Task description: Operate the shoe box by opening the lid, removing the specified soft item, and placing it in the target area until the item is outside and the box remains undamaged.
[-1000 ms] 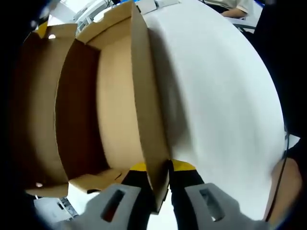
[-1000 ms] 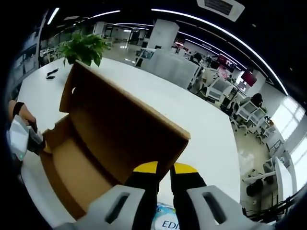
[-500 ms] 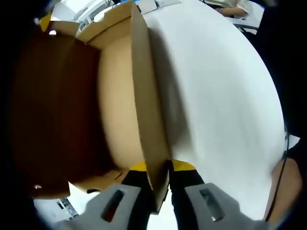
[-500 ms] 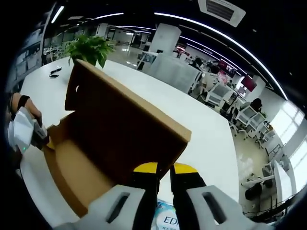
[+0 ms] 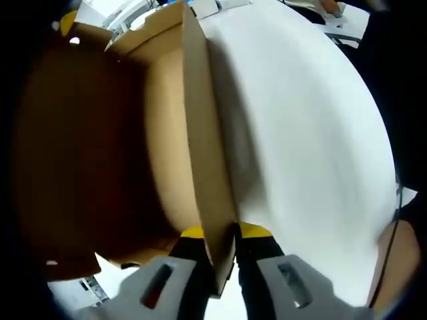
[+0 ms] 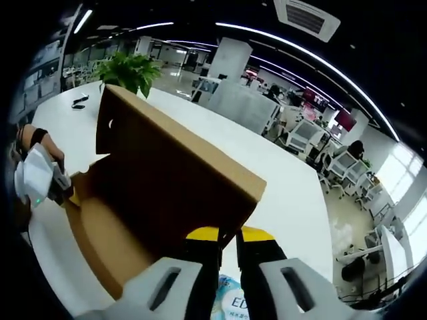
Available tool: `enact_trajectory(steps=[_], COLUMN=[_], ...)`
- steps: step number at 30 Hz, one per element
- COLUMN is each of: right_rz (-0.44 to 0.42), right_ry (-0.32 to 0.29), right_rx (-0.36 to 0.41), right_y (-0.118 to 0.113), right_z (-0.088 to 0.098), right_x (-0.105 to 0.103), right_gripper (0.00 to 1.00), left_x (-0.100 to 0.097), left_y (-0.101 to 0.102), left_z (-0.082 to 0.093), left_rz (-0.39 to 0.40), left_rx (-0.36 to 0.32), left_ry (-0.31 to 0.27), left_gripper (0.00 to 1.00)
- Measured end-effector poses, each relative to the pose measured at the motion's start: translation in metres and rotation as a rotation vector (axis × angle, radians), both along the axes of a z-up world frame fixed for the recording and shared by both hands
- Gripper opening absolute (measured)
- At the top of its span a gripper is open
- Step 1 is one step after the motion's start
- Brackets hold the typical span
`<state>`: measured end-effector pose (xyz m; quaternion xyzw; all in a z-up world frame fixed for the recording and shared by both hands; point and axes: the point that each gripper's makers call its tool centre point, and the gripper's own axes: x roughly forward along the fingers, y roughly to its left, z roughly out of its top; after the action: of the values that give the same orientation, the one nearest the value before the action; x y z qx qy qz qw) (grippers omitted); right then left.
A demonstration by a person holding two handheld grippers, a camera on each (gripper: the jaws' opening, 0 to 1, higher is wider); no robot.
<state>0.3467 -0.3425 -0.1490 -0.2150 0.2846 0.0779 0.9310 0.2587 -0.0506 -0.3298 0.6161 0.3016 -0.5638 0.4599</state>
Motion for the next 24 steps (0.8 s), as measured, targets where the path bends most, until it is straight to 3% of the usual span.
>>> enact_trajectory(steps=[24], right_rz=[0.018], right_ry=[-0.034], right_rx=[0.021], right_y=[0.006], right_z=[0.000], right_x=[-0.021], right_gripper=[0.06], left_x=[0.003], left_y=[-0.001], left_z=[0.002], left_rz=[-0.017], left_rx=[-0.002], left_ry=[-0.003], left_gripper=[0.11])
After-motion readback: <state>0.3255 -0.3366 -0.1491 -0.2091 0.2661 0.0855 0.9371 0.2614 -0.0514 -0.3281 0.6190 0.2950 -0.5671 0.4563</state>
